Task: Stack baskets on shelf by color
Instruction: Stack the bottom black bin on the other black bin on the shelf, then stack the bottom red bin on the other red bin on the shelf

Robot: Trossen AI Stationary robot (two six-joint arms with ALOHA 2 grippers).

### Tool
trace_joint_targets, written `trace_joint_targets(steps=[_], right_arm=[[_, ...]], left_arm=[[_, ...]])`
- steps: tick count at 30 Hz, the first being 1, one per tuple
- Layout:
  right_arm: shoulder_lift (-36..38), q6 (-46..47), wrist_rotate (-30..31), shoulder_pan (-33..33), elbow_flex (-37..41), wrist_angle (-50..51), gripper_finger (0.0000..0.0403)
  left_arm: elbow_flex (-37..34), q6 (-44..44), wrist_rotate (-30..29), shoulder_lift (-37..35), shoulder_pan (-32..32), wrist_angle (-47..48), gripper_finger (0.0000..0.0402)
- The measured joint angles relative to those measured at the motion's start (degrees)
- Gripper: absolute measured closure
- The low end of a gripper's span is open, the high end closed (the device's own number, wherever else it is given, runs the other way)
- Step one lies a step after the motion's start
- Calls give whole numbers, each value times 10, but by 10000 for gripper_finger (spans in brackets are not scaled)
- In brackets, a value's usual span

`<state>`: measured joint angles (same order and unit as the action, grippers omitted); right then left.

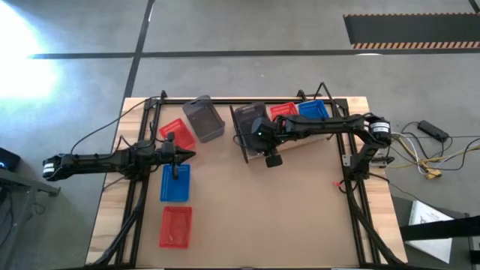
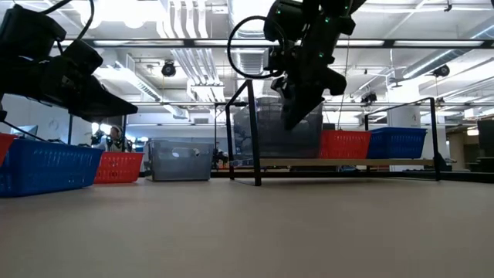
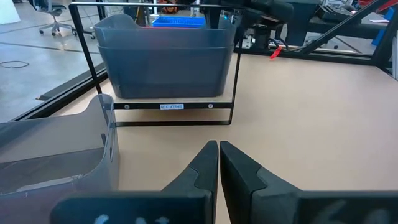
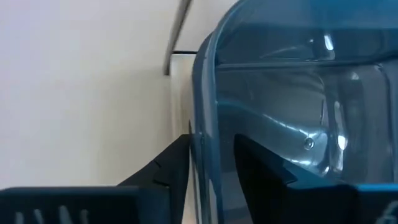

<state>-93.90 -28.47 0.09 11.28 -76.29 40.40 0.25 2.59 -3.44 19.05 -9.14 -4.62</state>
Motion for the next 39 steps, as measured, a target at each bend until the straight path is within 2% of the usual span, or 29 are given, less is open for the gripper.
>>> trace_joint_targets(steps=[8,19,24,29,33,36,39], right_arm=[[7,-1,0,24,-1,-6,308],[10,-4,1,26,-14,8,237],[45,33,1,12,-23,24,231],[86,81,1,-28,-10,23,246],[116,133,0,-91,42,-8,263],[140,181,3,-155,103,-79,274],[158,229,40,-227,174,-191,283]], left_arm=[[0,0,0,0,0,0,402],[0,0,0,0,0,0,402],[0,0,0,0,0,0,402],[0,0,0,0,0,0,402],[0,0,0,0,0,0,402],[0,0,0,0,0,0,402],[0,0,0,0,0,0,402]])
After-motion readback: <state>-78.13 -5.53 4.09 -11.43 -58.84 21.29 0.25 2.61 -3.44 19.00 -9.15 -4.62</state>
